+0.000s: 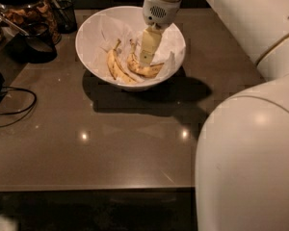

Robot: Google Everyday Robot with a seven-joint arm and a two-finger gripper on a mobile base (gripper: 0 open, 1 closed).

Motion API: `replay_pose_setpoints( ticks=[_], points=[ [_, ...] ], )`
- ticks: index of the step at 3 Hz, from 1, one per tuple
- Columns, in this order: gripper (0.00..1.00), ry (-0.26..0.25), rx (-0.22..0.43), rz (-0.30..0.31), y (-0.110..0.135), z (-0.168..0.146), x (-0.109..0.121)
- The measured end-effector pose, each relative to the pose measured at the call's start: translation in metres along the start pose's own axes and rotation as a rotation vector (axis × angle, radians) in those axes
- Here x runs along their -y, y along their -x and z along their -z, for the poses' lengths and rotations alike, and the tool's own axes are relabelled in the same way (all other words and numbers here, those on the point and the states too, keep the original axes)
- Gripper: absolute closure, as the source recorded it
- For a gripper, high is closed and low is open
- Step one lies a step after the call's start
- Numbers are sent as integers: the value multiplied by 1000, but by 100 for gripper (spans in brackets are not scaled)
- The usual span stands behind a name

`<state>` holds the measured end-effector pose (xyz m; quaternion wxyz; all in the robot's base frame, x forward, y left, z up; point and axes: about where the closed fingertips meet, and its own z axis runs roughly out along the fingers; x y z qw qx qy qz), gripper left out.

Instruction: Pick banana from white bowl

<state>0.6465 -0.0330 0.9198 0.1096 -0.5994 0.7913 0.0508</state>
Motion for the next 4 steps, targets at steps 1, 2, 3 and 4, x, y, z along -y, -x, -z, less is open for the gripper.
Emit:
replay_pose_setpoints(
  ticks=[1,2,3,4],
  points=[
    [31,20,-13,-12,0,-11,0],
    [36,45,-30,-10,2,-26,1],
    [37,64,-39,-11,3,-37,1],
    [37,79,-45,-14,4,-44,0]
  ],
)
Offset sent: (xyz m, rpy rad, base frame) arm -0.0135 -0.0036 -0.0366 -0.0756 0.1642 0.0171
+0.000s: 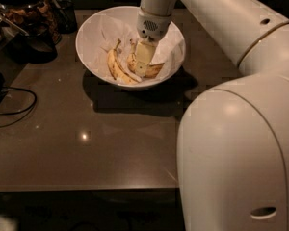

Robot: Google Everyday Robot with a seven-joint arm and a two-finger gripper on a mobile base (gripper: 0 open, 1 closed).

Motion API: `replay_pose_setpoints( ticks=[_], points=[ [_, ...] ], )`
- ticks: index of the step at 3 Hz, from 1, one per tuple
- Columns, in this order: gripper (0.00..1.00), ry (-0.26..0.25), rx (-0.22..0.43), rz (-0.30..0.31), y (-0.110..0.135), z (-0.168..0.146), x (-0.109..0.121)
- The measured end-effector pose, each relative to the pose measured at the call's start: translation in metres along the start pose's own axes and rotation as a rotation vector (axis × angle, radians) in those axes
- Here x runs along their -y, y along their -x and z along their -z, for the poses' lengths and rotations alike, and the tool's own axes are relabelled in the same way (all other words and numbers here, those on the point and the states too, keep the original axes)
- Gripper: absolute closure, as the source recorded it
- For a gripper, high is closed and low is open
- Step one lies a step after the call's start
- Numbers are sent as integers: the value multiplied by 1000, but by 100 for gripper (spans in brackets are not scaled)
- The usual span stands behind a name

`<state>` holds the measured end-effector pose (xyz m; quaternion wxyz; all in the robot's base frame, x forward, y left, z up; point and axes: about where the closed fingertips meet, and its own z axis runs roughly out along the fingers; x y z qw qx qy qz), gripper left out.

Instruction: Pick banana from white bowl

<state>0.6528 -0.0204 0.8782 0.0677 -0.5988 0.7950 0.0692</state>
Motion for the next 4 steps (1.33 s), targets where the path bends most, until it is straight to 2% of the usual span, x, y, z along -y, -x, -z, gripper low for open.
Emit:
replay_pose_setpoints(
  ticks=[4],
  points=[
    [37,21,-11,-4,1,-7,-7]
  ],
)
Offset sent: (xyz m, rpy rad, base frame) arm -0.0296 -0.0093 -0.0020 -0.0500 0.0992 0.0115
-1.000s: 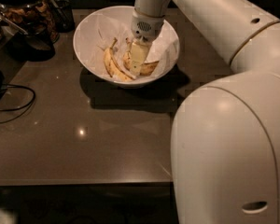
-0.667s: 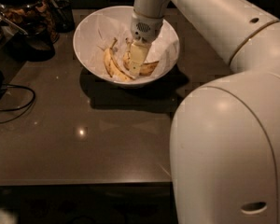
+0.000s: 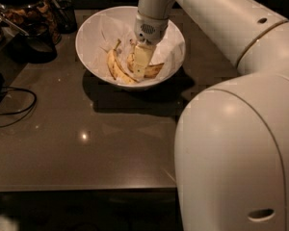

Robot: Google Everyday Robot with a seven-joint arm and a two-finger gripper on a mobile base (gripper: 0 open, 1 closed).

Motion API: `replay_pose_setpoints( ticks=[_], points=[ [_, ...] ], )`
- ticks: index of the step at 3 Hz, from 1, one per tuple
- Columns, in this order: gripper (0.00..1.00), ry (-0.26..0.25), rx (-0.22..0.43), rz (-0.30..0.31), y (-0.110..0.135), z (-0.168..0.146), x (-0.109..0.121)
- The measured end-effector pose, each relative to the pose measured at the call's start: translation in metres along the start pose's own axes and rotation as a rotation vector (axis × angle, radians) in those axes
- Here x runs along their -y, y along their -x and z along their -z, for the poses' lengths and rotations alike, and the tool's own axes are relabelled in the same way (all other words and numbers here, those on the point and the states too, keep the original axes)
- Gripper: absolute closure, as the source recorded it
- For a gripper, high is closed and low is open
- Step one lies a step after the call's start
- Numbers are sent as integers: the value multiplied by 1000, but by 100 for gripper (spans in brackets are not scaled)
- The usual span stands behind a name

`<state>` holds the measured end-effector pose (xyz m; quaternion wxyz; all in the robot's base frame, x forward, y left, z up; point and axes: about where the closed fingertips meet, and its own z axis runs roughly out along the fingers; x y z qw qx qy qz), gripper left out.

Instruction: Pick banana from white bowl

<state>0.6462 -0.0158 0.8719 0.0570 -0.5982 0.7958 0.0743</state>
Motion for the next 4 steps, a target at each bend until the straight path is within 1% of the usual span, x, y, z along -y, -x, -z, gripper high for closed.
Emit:
replay_pose_setpoints(
  ticks=[4],
  points=[
    [37,6,-5,-1,-1,-1,-2]
  ],
)
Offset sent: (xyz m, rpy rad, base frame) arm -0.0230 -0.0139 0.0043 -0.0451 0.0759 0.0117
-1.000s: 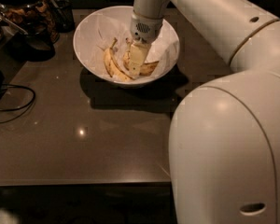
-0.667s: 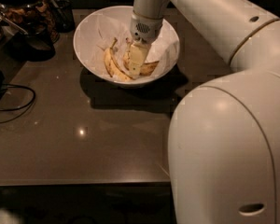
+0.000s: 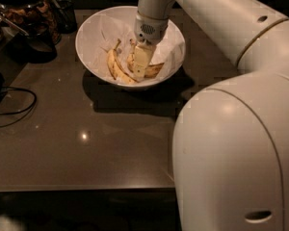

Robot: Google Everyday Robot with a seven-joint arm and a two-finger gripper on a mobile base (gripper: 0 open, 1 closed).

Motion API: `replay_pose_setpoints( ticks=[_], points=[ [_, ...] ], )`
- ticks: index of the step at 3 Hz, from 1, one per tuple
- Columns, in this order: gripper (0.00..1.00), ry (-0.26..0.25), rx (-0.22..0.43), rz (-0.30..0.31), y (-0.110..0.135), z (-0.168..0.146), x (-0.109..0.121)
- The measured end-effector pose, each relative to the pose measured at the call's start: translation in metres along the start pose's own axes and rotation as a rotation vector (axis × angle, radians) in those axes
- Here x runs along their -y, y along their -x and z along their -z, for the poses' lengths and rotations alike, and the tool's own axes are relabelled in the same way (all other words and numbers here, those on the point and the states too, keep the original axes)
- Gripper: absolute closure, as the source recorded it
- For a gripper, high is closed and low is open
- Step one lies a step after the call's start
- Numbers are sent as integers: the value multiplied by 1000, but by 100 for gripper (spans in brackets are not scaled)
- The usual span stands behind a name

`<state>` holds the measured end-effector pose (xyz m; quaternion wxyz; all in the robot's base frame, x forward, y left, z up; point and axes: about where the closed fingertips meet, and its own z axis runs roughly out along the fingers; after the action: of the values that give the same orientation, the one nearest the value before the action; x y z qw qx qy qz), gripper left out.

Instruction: Pick banana from white bowl

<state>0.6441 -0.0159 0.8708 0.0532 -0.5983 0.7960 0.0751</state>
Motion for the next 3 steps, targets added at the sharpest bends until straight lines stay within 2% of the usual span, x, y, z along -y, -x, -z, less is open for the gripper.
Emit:
replay_pose_setpoints(
  ticks=[1,2,3],
  points=[
    [47,-30,5,27,-32,-19,32],
    [48,-34,4,37,-36,-20,36],
    [67,-45,5,42,-43,-21,45]
  ],
)
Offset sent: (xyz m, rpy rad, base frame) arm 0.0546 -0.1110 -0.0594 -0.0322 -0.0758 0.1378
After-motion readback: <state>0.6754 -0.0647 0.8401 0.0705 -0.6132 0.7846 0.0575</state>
